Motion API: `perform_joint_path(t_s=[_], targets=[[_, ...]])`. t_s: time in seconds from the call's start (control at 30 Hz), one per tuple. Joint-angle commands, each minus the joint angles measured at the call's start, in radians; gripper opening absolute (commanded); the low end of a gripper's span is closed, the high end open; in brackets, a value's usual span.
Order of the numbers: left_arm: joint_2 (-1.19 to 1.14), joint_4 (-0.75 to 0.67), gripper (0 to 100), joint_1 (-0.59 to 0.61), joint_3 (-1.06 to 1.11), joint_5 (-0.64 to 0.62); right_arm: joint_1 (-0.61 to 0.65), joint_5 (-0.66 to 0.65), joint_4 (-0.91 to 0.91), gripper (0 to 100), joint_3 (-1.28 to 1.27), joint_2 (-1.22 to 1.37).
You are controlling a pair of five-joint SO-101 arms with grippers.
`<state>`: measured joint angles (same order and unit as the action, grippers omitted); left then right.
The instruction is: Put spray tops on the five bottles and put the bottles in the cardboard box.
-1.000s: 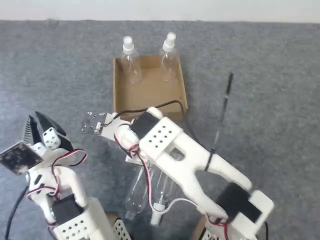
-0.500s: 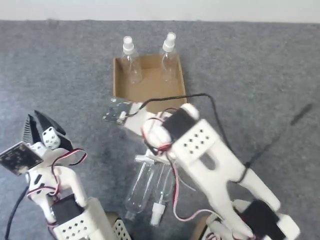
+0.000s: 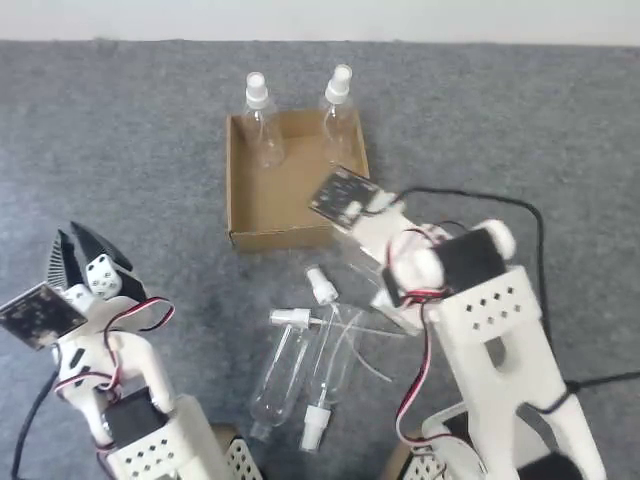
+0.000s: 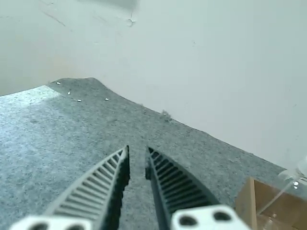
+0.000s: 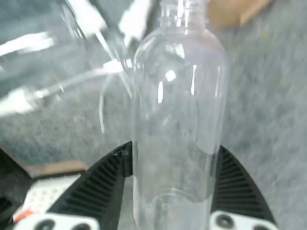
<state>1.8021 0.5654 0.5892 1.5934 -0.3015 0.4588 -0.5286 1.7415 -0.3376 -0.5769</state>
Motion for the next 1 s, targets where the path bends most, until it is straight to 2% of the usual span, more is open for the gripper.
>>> perform_joint_path(t_s=[0.0,0.2,0.43,0.97], targets=[[0.02,-0.034,6,0.002,-0.013,0.0,-0.148,-0.081,-0.036,20.5,-0.14,-0.12],[0.02,-0.034,6,0.002,-0.013,0.0,-0.271,-0.138,-0.157,20.6,-0.379,-0.22],[0.02,-0.034,6,0.002,-0.013,0.0,-0.354,-0.144,-0.311,20.8,-0.589,-0.265],[0.02,-0.034,6,0.002,-0.012,0.003,-0.464,-0.137,-0.36,20.9,-0.661,-0.265]])
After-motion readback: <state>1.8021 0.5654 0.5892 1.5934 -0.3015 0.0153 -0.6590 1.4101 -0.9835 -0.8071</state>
